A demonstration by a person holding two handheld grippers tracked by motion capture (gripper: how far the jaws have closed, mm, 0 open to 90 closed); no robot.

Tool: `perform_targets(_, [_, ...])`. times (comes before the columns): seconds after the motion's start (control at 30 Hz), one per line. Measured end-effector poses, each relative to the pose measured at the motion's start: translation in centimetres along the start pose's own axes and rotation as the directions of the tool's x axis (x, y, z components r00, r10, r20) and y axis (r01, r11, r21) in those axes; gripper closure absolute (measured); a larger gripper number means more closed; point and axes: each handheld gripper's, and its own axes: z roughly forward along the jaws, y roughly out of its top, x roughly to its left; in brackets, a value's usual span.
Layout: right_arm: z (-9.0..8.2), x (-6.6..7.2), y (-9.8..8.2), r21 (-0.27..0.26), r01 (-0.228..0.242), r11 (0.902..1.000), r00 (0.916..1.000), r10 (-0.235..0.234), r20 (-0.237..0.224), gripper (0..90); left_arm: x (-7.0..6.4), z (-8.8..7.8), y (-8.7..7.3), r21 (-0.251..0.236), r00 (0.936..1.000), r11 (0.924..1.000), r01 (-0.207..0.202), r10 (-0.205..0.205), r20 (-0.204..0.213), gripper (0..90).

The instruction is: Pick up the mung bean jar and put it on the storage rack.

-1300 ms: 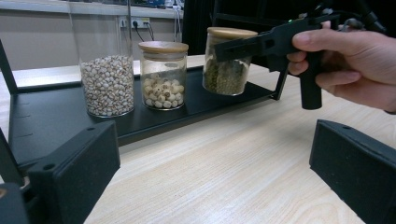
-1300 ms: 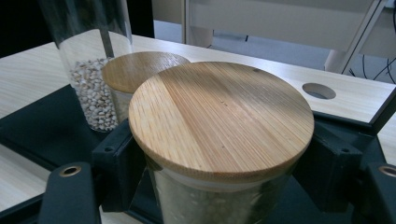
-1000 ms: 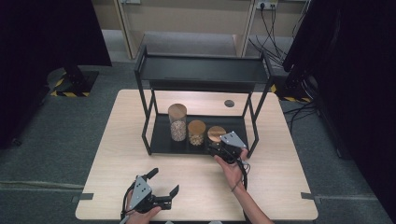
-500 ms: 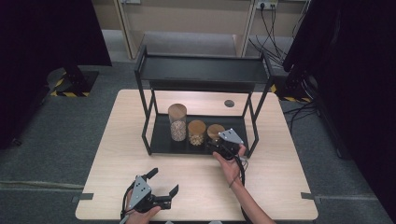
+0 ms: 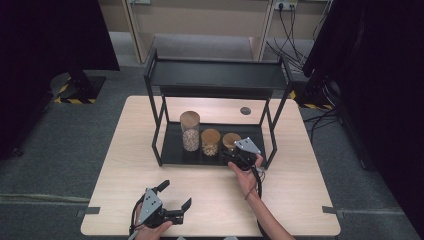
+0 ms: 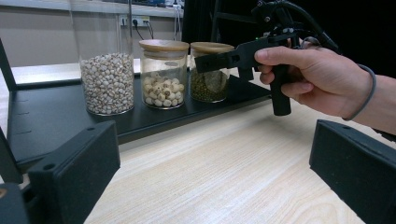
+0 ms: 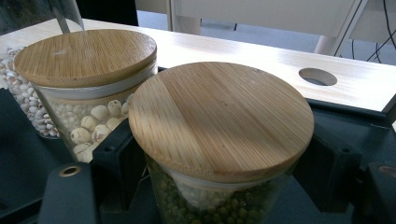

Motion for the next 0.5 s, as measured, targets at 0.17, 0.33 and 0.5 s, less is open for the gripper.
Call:
perform_targets(0.17, [0.0, -0.3, 0.0, 0.0, -0.007, 1.0, 0.9999, 0.007, -0.009, 24.8, 0.0, 0.0, 0.0, -0.002, 1.0, 1.0, -0.002, 0.002, 0.0, 1.1])
perform_targets(0.33, [-0.5, 0.2, 0.0, -0.02, -0.006, 0.9998, 0.9999, 0.006, 0.009, 17.0, 0.0, -0.1, 0.0, -0.003, 1.0, 1.0, -0.002, 0.002, 0.001, 1.2])
perform_targets(0.5, [-1.2, 0.2, 0.2, -0.032, -0.016, 0.9994, 0.9999, 0.017, 0.005, 11.7, 0.0, -0.1, 0.0, -0.005, 1.0, 1.0, -0.003, 0.003, 0.001, 1.2])
